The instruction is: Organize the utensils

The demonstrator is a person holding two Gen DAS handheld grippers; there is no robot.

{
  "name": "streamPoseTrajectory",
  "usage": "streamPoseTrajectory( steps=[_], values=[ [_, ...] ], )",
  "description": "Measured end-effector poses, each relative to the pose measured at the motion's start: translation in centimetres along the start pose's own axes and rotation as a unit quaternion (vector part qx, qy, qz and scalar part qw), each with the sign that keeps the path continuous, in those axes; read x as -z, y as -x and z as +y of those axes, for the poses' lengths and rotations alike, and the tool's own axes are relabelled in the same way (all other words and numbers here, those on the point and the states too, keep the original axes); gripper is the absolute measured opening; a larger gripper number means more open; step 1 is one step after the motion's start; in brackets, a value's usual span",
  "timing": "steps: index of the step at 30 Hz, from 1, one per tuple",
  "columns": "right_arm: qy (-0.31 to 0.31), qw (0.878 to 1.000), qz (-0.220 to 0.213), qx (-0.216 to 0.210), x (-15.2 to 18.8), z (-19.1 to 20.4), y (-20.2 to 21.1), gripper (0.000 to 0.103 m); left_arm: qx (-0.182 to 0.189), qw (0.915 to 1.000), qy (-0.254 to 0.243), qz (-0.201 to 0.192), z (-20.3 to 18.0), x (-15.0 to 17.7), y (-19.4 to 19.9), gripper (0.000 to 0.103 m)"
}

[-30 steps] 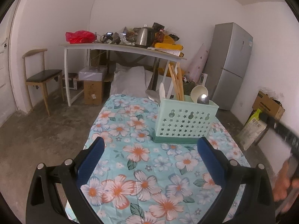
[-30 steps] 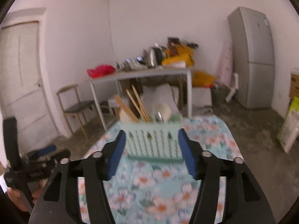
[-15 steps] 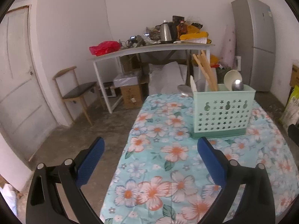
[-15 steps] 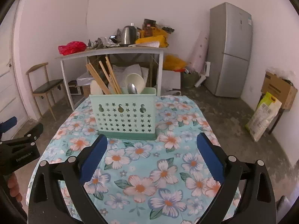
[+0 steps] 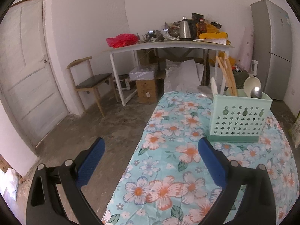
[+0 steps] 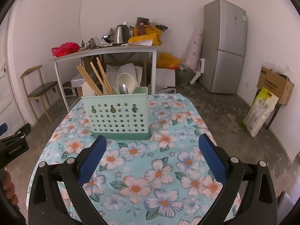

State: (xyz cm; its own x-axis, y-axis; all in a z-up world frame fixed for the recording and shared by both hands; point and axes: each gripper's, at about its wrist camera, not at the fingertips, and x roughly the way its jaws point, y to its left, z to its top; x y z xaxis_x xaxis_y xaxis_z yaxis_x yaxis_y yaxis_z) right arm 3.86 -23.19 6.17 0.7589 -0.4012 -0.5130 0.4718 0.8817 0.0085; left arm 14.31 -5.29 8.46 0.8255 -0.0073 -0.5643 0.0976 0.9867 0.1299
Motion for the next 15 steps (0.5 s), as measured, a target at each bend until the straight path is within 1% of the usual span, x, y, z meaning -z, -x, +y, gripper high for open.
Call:
streamPoseTrajectory(
  steps=[15],
  values=[
    [0.002, 1.0, 0.001, -0.002, 0.23, 0.08, -0.07, 0.094, -0.003, 0.9997, 0.01, 0.02, 0.55, 0.34, -0.57, 0.097]
  ],
)
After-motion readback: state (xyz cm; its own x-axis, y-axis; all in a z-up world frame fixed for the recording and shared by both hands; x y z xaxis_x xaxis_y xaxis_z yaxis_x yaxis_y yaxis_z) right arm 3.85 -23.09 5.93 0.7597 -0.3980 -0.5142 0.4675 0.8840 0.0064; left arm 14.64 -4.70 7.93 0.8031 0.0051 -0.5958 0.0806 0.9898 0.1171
